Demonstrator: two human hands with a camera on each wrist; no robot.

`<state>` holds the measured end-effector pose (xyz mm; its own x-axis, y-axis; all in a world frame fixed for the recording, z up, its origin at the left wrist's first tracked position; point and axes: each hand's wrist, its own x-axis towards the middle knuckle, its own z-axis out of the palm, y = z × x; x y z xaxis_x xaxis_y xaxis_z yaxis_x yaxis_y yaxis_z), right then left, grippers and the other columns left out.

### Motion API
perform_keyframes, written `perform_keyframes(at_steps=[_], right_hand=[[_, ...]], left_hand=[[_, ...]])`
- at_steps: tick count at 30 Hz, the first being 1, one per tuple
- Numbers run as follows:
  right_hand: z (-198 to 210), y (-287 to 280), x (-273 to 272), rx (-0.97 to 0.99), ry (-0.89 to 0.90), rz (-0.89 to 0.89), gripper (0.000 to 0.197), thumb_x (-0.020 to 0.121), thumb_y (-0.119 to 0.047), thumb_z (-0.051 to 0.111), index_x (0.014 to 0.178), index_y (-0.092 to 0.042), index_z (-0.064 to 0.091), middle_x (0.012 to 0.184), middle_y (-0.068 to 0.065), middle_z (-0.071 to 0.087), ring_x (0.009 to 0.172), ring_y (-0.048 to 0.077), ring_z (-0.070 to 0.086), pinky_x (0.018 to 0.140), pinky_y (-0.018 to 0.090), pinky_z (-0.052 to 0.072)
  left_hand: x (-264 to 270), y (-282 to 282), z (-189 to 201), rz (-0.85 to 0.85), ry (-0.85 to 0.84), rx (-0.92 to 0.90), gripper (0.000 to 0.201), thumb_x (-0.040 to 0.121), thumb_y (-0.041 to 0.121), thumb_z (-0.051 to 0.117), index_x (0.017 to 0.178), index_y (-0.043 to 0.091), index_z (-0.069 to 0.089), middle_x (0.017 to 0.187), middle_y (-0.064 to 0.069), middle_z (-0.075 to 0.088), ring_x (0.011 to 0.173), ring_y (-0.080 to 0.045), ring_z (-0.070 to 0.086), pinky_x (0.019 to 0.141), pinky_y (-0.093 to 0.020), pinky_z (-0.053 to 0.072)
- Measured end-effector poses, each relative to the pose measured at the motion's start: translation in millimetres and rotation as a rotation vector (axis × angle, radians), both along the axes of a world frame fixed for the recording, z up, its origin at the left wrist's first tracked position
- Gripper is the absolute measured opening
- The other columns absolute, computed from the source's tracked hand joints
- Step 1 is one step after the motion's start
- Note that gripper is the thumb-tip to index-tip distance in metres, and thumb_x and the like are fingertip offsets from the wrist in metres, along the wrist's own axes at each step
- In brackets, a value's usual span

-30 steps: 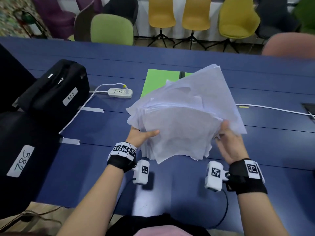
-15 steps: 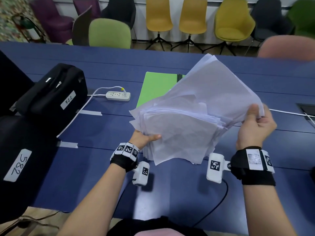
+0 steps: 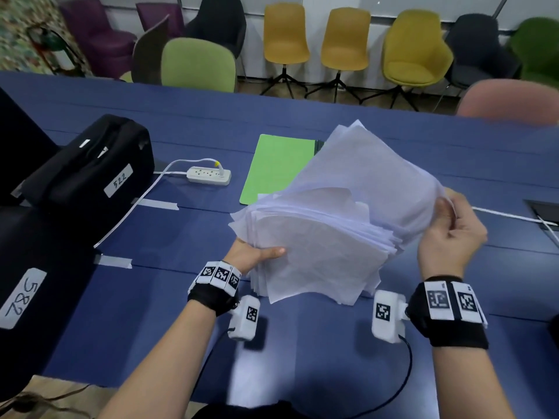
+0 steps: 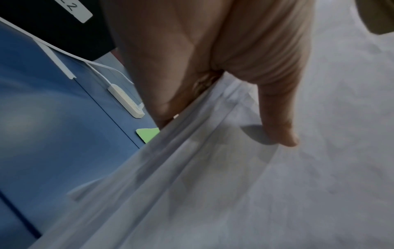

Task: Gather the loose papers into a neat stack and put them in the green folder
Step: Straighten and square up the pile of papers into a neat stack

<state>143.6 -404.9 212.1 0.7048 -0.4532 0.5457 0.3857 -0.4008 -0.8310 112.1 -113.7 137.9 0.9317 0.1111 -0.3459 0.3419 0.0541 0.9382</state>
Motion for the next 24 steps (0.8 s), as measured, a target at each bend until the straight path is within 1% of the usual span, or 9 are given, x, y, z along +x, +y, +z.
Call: perform_keyframes(at_steps=[4,6,8,11,14,16,18,21,24], right_hand=[[-5.2,-15.3,1.3,-0.047,0.027,-0.042,0.025,0.091,-0.009,0.043,0.094,-0.009,0.068,0.065,-0.028,0.055,0.065,-0.009,0.044,0.066,0.015,0.041],[-6.8,-12.0,2.3,-0.123,0.116,0.038,0.029,0.087,-0.013,0.042,0.097,-0.019,0.069,0.078,-0.017,0.062,0.072,-0.003,0.052,0.073,0.022,0.045],[-6.2,-5.6,2.5,-0.217,0.234,0.221,0.028,0.089,-0.033,0.043,0.102,-0.026,0.066,0.092,-0.001,0.065,0.085,0.010,0.057,0.080,0.023,0.044],[-7.5,-3.8,0.7,-0.225,0.389,0.494,0.056,0.082,-0.060,0.045,0.128,-0.031,0.053,0.125,-0.005,0.060,0.112,0.012,0.054,0.095,0.023,0.041],[-14.2,-10.6,-2.5,-0.090,0.399,0.595,0.083,0.069,-0.050,0.053,0.145,-0.040,0.023,0.142,-0.004,0.042,0.125,0.007,0.046,0.103,0.022,0.041],[-23.3,-14.3,-9.0,-0.041,0.374,0.657,0.100,0.062,-0.044,0.062,0.149,-0.034,0.015,0.146,-0.005,0.037,0.124,-0.001,0.046,0.096,0.009,0.042],[-38.3,-16.1,-12.6,-0.021,0.408,0.693,0.112,0.052,-0.048,0.078,0.147,-0.031,0.022,0.151,-0.018,0.028,0.131,-0.005,0.039,0.097,0.009,0.042],[-53.7,-13.1,-19.0,0.066,0.482,0.712,0.115,0.045,-0.053,0.086,0.141,-0.026,0.028,0.146,-0.007,0.042,0.135,0.002,0.039,0.116,0.029,0.029],[-62.0,-13.7,-14.1,0.098,0.555,0.699,0.110,0.048,-0.035,0.086,0.140,-0.030,0.026,0.138,-0.007,0.050,0.131,0.002,0.044,0.110,0.018,0.034]], left_hand=[[7.6,2.5,-1.1,0.016,-0.014,-0.009,0.052,0.062,0.000,0.084,0.106,0.018,0.064,0.102,0.003,0.071,0.089,-0.004,0.068,0.083,-0.024,0.055],[11.0,0.4,1.2,0.007,-0.033,-0.017,0.049,0.064,-0.001,0.083,0.106,0.017,0.064,0.100,0.003,0.072,0.081,0.002,0.069,0.078,-0.019,0.057],[15.2,-3.2,3.2,0.002,-0.065,-0.021,0.052,0.067,-0.005,0.079,0.112,0.013,0.060,0.099,0.004,0.070,0.075,0.008,0.068,0.073,-0.013,0.056],[18.3,-8.3,5.6,0.039,-0.104,-0.008,0.046,0.073,-0.008,0.073,0.105,0.019,0.055,0.093,0.009,0.064,0.069,0.013,0.065,0.066,-0.005,0.051],[20.1,-9.9,4.5,0.113,-0.112,0.004,0.043,0.075,-0.006,0.073,0.105,0.019,0.053,0.100,0.003,0.063,0.092,-0.009,0.063,0.089,-0.023,0.047],[20.6,-9.9,2.4,0.136,-0.125,0.018,0.050,0.075,-0.004,0.073,0.116,0.014,0.051,0.109,-0.003,0.061,0.103,-0.018,0.059,0.092,-0.027,0.042],[24.5,-13.0,-0.2,0.137,-0.123,0.040,0.055,0.075,-0.002,0.074,0.123,0.009,0.050,0.113,-0.004,0.061,0.105,-0.017,0.058,0.094,-0.028,0.043],[20.1,-9.9,-0.2,0.114,-0.126,0.082,0.058,0.073,-0.001,0.076,0.123,0.009,0.050,0.110,-0.001,0.062,0.100,-0.013,0.060,0.092,-0.026,0.044],[19.0,-4.4,-3.2,0.066,-0.095,0.110,0.063,0.067,0.000,0.081,0.121,0.012,0.052,0.111,-0.001,0.064,0.103,-0.015,0.061,0.093,-0.029,0.045]])
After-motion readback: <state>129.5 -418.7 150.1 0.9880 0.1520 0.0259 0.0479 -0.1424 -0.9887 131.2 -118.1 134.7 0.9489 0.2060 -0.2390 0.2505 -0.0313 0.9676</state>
